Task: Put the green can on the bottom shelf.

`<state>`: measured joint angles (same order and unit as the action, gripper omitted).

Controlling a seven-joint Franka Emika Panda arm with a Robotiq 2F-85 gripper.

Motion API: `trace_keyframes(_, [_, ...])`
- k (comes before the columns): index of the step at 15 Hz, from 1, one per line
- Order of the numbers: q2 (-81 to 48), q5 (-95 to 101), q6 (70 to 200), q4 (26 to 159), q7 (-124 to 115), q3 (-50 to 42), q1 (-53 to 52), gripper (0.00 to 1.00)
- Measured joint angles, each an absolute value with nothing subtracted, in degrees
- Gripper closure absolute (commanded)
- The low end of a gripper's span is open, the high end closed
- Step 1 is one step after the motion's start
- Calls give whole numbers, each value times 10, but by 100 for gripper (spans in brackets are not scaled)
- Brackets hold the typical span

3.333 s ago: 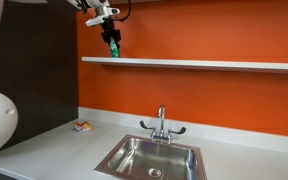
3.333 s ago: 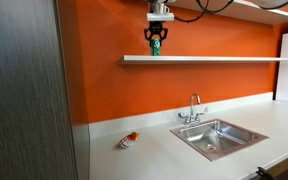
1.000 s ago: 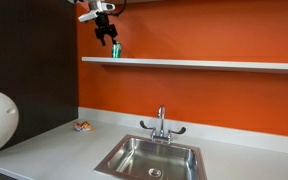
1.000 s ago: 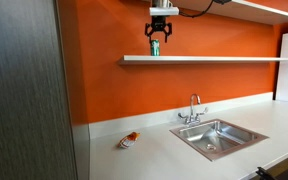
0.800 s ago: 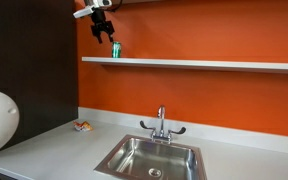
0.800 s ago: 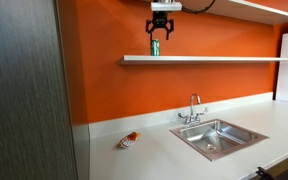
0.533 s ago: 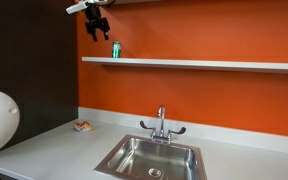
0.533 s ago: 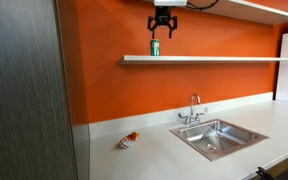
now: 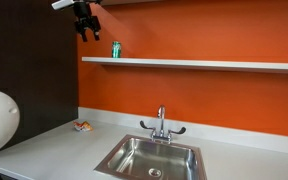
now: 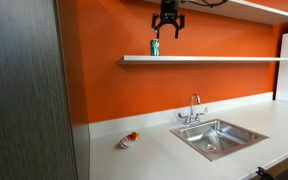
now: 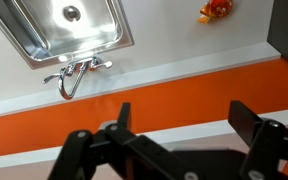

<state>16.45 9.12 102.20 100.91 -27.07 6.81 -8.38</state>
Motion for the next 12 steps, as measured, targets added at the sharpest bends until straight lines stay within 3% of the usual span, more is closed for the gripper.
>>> trace_keyframes(12, [312, 51, 1013, 1196, -283, 88, -75, 0])
